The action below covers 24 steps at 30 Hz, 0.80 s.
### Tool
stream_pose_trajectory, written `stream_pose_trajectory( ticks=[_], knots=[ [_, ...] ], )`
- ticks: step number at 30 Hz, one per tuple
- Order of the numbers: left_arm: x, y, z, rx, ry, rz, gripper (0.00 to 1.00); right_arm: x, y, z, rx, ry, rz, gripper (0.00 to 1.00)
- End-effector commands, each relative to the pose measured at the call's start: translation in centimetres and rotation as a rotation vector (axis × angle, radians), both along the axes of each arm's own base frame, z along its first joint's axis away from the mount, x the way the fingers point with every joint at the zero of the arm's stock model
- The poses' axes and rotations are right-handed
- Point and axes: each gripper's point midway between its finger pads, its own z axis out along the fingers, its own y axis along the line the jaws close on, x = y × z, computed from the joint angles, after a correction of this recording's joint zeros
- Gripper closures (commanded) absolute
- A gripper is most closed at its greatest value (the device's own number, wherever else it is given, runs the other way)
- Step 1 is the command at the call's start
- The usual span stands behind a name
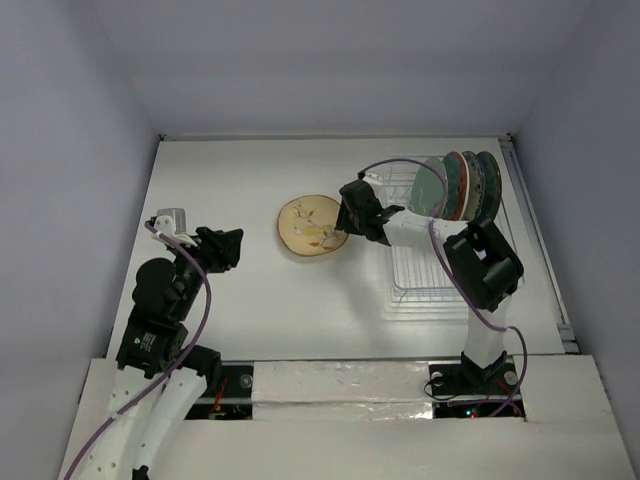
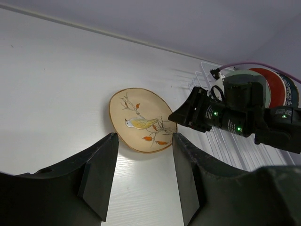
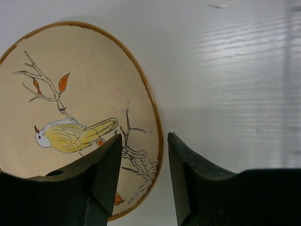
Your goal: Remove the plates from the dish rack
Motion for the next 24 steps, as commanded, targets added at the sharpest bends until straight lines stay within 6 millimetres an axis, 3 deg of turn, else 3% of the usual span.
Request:
stream_pose_trajectory(
  ticks=[1,6,9,10,12,13,14,15,16,17,19,20,21,23,24],
  knots=[
    [-0.1,0.3,1.4,-0.004,-0.048,0.012,0.54,0.8,-0.3,0.9,0.005,-0.052,-0.019,0.49],
    [0.0,0.2,1.3,-0.005,-0.046,0.010,0.54,0.5,0.4,1.1,0.024,-0.043,0.022,0.43],
    [-0.1,0.2,1.4,-0.007,-0.047,0.007,0.54,0.3,0.3,4.1,0.024,-0.079,0.050,0.35],
    [-0.1,0.2,1.4,-0.007,-0.047,0.009,0.54,0.2,0.2,7.1,0.050,-0.126,0.055,0.32],
    [-0.1,0.1,1.3,-0.007,-0.047,0.006,0.54,-0.1,-0.8,10.5,0.034,-0.183,0.058,0.31],
    [-0.1,0.1,1.3,-0.006,-0.046,0.006,0.54,-0.2,-1.5,12.3,0.026,-0.218,0.042,0.39],
    [-0.1,0.1,1.3,-0.007,-0.046,0.003,0.54,-0.9,-2.7,15.4,0.017,-0.270,0.034,0.48],
    [-0.1,0.1,1.2,-0.008,-0.045,0.003,0.54,-0.7,-4.5,17.0,-0.007,-0.305,-0.014,0.64],
    [-0.2,0.1,1.3,-0.009,-0.048,0.003,0.54,-0.8,-5.8,18.2,-0.023,-0.322,-0.037,0.93],
    [-0.2,0.1,1.3,-0.009,-0.050,0.003,0.57,-1.2,-8.1,19.7,-0.039,-0.334,-0.076,1.00],
    [-0.2,0.1,1.4,-0.012,-0.054,0.003,0.63,-1.4,-11.3,20.5,-0.105,-0.341,-0.132,1.00],
    [-0.2,0.1,1.3,-0.014,-0.053,0.003,0.78,-1.6,-13.7,20.3,-0.153,-0.321,-0.167,1.00],
    [-0.1,0.1,1.3,-0.014,-0.050,0.004,0.85,-2.1,-15.5,21.2,-0.174,-0.336,-0.209,1.00],
    [-0.2,0.2,1.2,-0.012,-0.046,0.012,0.99,-2.7,-18.1,20.7,-0.226,-0.314,-0.246,1.00],
    [-0.2,0.4,1.4,-0.014,-0.048,0.021,1.00,-2.9,-20.1,21.5,-0.230,-0.326,-0.289,0.99]
  ],
)
